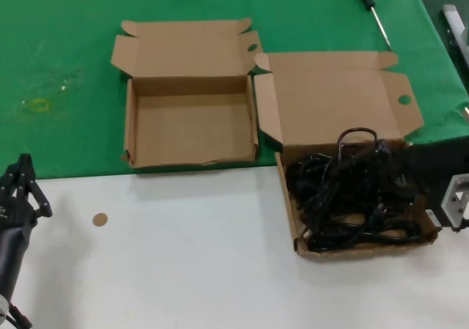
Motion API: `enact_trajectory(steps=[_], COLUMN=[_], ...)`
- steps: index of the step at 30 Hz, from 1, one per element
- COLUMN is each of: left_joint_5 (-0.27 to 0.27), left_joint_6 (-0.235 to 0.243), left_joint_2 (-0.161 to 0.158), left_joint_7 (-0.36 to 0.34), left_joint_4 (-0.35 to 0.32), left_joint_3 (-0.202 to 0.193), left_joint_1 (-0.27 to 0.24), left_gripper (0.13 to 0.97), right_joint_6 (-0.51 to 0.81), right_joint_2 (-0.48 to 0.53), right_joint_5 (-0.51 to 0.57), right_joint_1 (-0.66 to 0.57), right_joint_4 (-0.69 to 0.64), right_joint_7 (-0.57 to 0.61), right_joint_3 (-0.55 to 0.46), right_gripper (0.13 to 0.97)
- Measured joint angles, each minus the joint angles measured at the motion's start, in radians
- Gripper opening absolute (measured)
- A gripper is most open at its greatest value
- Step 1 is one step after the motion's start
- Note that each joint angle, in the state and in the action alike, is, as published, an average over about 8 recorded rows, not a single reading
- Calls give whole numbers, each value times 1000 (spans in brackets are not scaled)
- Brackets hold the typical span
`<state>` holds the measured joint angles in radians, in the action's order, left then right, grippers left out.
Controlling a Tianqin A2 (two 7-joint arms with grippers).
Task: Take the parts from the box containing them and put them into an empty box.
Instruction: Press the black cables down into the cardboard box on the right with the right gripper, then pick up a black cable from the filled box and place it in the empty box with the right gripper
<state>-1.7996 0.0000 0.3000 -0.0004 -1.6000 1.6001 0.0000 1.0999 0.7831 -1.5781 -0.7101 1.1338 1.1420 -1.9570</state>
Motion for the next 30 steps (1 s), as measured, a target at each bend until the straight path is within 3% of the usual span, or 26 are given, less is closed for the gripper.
enact_trajectory(steps=[5,14,30], left_joint_5=[0,0,0], left_joint_6=[0,0,0], left_joint_2=[0,0,0], left_joint_7=[0,0,0], left_joint_4=[0,0,0], left_joint_3=[0,0,0], left_joint_1=[0,0,0], left_gripper=[152,152,152], right_joint_6=[-6,-16,-1], right_joint_2=[-3,5,96], right_joint_5=[1,-5,-34], right_joint_1=[3,12,33], right_joint_4=[3,23,147], right_joint_7=[0,-36,-372], right_joint_3=[-3,4,47], right_gripper=[274,241,219])
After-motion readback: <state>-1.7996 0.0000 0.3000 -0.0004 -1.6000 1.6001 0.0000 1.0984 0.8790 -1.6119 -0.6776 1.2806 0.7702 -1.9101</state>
